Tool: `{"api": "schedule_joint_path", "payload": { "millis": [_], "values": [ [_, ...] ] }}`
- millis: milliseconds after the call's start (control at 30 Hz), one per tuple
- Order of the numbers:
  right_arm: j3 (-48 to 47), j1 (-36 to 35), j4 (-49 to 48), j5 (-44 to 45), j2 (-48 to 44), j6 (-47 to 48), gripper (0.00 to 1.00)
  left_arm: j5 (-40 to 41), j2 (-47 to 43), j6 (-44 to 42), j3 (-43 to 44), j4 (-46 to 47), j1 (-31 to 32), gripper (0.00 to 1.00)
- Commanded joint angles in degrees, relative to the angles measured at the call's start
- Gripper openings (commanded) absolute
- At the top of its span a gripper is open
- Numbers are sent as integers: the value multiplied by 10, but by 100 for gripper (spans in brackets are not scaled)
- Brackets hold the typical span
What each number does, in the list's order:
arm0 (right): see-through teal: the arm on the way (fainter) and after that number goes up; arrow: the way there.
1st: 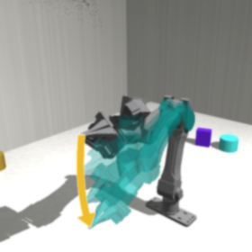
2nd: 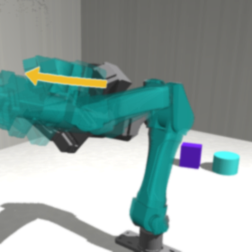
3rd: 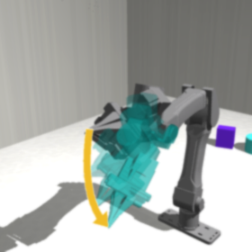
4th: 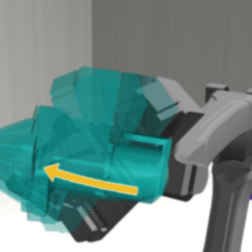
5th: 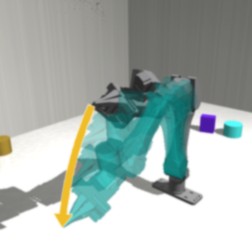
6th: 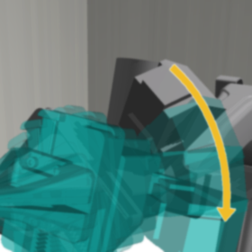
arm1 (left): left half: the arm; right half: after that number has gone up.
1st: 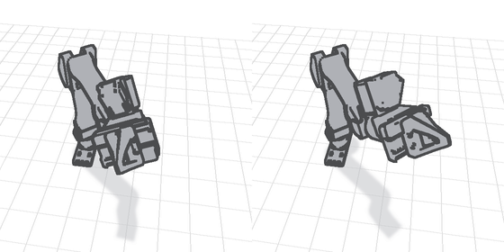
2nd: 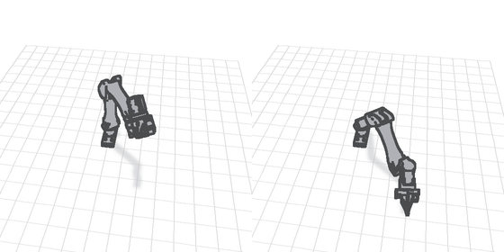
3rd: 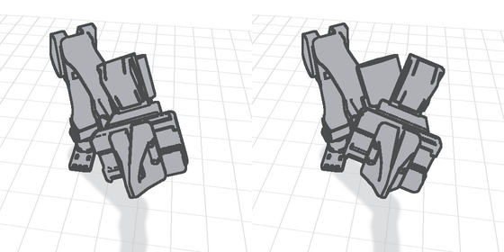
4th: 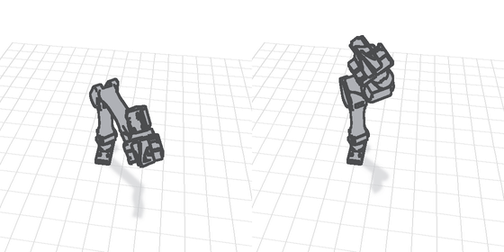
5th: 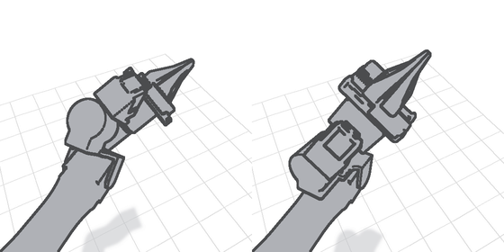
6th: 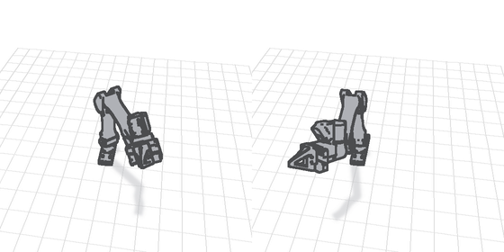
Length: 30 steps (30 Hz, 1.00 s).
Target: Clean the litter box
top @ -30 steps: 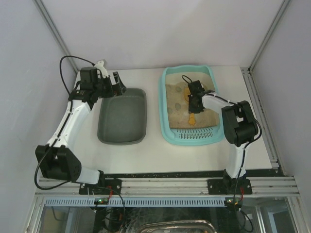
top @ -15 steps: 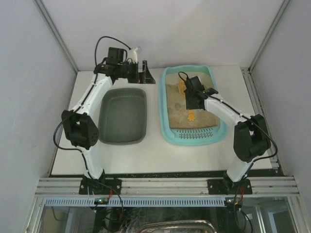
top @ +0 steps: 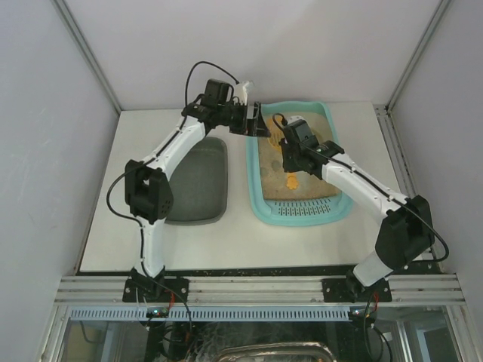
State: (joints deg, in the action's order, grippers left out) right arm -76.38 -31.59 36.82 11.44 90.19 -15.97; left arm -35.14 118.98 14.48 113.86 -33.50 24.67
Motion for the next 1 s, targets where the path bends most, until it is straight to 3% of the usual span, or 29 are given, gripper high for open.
{"api": "schedule_joint_path", "payload": {
  "millis": [0,200,267,300,333,467,500,567,600,633,667,700,733,867,967],
  "values": [
    [4,-20,-7,-10,-35,9,0,4,14,21,55,45,7,100],
    [4,-40,-8,-8,-33,9,0,22,22,13,59,46,26,100],
    [4,-43,-10,-9,-31,11,0,27,23,5,59,43,36,93],
    [4,-45,-11,-9,-31,11,0,25,24,3,59,43,46,86],
    [4,-46,-11,-8,-31,11,0,16,26,1,59,43,49,72],
    [10,-47,-16,-11,-41,8,0,-5,28,11,61,47,50,6],
    [14,-46,-21,-13,-46,8,0,-7,27,9,59,45,50,1],
    [23,-43,-29,-26,-59,8,2,-18,19,5,51,44,50,0],
    [31,-41,-35,-37,-67,7,16,-29,14,5,47,45,50,0],
    [40,-35,-42,-57,-78,3,38,-39,9,6,42,45,48,0],
    [52,-26,-55,-83,-91,-1,69,-50,3,11,35,48,46,0],
    [76,-15,-72,-117,-110,-9,95,-65,-6,18,25,54,43,0],
    [101,2,-94,-173,-133,-18,99,-73,-16,31,11,68,38,0],
    [233,103,-233,-362,-229,-93,100,-102,-56,124,-72,187,10,0],
    [301,142,-324,-438,-263,-144,100,-117,-67,158,-93,218,8,0]
  ]
}}
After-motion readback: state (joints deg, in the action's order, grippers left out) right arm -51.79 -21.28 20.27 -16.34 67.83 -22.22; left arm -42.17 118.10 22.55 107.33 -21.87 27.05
